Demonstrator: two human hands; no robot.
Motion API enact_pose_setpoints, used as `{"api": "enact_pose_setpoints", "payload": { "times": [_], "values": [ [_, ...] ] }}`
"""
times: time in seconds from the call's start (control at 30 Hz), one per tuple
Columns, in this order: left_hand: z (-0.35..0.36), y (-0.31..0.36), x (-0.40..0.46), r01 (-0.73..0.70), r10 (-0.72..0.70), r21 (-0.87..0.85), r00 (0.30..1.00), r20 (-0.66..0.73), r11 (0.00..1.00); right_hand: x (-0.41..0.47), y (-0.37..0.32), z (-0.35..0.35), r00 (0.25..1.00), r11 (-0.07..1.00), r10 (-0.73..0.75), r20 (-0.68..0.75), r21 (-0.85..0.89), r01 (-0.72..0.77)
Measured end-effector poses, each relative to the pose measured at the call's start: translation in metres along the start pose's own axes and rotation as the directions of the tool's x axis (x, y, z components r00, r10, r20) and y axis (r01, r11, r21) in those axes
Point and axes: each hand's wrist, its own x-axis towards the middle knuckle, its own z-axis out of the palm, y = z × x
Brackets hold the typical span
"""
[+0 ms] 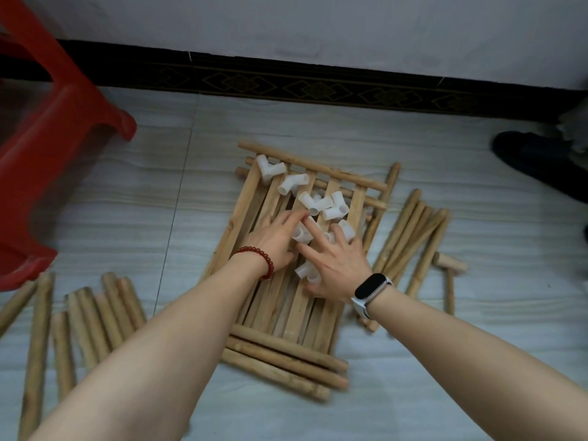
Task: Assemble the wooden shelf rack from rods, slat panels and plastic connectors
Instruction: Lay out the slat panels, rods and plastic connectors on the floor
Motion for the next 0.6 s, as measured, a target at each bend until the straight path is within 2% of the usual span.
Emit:
{"api": "enact_pose_setpoints", "payload": {
  "times": [0.1,0.27,0.4,0.6],
  "values": [
    [0.001,0.004,0.003,0.007,-0.007,0.030,1.000,0.015,1.000,-0.004,0.004,0.003,0.999,0.999,-0.008,0.032,0.033,0.007],
    [0.006,0.004,0.003,0.007,-0.005,0.050,1.000,-0.030,0.999,-0.016,0.005,0.009,0.997,0.980,0.072,-0.020,0.188,-0.067],
    [0.004,-0.002,0.005,-0.009,0.007,0.056,1.000,0.026,0.998,-0.015,0.002,0.008,0.995,0.972,0.097,-0.034,0.219,-0.088],
    [0.004,0.007,0.000,-0.079,0.085,0.084,0.994,-0.073,0.993,-0.024,0.000,0.012,0.988,0.964,0.151,-0.029,0.228,-0.141]
  ]
}}
